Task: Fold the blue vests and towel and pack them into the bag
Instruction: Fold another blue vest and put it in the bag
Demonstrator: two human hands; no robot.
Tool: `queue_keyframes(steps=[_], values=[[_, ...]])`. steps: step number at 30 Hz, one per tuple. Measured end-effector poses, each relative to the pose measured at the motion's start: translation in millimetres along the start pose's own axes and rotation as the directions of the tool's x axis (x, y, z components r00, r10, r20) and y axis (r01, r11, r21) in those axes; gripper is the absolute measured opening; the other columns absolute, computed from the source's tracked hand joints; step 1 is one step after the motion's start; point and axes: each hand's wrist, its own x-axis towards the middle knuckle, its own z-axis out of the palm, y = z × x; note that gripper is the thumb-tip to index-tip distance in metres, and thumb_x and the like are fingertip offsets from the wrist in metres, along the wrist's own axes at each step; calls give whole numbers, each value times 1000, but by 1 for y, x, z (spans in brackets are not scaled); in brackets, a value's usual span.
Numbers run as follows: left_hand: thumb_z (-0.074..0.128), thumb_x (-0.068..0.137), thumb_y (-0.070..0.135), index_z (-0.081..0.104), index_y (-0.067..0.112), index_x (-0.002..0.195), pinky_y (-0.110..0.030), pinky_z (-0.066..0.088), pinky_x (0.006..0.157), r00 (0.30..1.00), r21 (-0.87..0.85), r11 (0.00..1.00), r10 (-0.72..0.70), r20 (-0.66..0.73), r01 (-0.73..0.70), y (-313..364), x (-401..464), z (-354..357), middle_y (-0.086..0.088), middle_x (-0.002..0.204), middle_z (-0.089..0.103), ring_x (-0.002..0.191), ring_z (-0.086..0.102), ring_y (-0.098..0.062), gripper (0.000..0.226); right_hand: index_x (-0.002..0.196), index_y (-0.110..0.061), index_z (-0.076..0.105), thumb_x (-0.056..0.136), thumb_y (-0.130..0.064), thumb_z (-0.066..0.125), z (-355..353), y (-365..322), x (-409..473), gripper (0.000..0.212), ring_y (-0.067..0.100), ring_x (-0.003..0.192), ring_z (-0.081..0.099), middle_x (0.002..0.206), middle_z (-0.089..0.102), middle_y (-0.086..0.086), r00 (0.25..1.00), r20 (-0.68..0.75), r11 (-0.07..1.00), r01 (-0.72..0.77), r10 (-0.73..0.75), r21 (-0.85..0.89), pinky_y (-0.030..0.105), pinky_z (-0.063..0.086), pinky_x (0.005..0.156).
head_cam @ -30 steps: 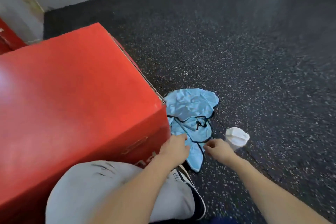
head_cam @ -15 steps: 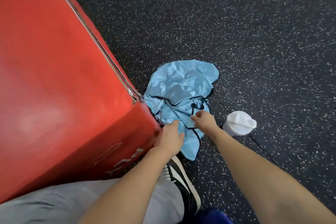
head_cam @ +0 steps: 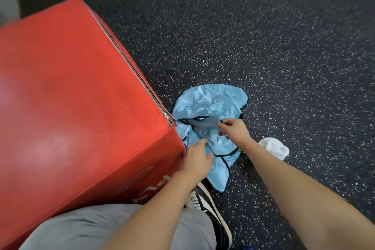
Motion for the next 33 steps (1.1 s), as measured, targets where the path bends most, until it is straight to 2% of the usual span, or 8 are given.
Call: queue_keyframes(steps=[8, 11, 14, 18, 21, 25, 30, 33], values=[[59, 95, 24, 45, 16, 145, -37, 45, 104, 976, -42, 986, 154, -157, -162, 55, -57, -83, -10, 129, 60, 119, 57, -27, 52, 90, -2, 64, 93, -7, 68, -69, -147, -73, 7, 9, 54, 66, 65, 62, 7, 954, -51, 947, 300, -296, 114, 26, 46, 51], [61, 93, 23, 48, 19, 143, -25, 45, 90, 953, -109, 973, 171, -249, -203, 80, -86, -124, -4, 119, 65, 109, 61, -19, 52, 93, 1, 62, 95, -7, 67, -92, -210, -114, 9, 9, 57, 68, 72, 61, 14, 897, -66, 887, 442, -436, 134, 28, 48, 52], [64, 90, 21, 52, 20, 139, -18, 39, 80, 907, -185, 942, 197, -373, -280, 108, -115, -171, 3, 114, 66, 101, 61, -13, 51, 92, -4, 65, 95, -11, 68, -112, -275, -155, 9, 14, 68, 72, 74, 67, 6, 836, -103, 818, 549, -539, 169, 27, 55, 57], [72, 89, 35, 46, 20, 146, -24, 41, 98, 828, -206, 906, 221, -516, -370, 139, -154, -237, 0, 132, 59, 123, 55, -18, 65, 86, -11, 69, 95, -14, 68, -127, -358, -212, 10, 18, 76, 70, 73, 72, 4, 736, -130, 712, 676, -664, 188, 29, 56, 62], [75, 87, 41, 47, 20, 146, -30, 45, 100, 769, -206, 874, 247, -589, -439, 159, -182, -283, -1, 134, 57, 123, 55, -19, 68, 91, -7, 70, 94, -14, 69, -131, -414, -256, 7, 18, 76, 72, 79, 72, 9, 660, -123, 633, 748, -741, 198, 27, 56, 62], [76, 86, 41, 57, 21, 134, -26, 47, 85, 686, -185, 838, 271, -676, -513, 178, -219, -339, 1, 119, 62, 107, 60, -16, 55, 95, -6, 70, 94, -16, 69, -134, -482, -311, 9, 19, 79, 74, 87, 74, 11, 564, -113, 539, 820, -818, 193, 27, 59, 64], [69, 93, 26, 74, 8, 95, -29, 55, 63, 647, -166, 834, 266, -714, -526, 179, -260, -399, -7, 78, 75, 64, 67, -14, 19, 96, -8, 69, 96, -15, 68, -133, -547, -364, 7, 16, 78, 74, 87, 75, 6, 451, -120, 423, 882, -884, 207, 31, 60, 70], [63, 96, 14, 69, 3, 94, -25, 49, 44, 648, -256, 805, 196, -736, -535, 169, -292, -443, -12, 82, 74, 57, 72, -21, 12, 94, -8, 65, 98, -12, 63, -129, -576, -379, 6, 16, 73, 74, 89, 72, 9, 416, -165, 380, 900, -894, 212, 28, 60, 67]])
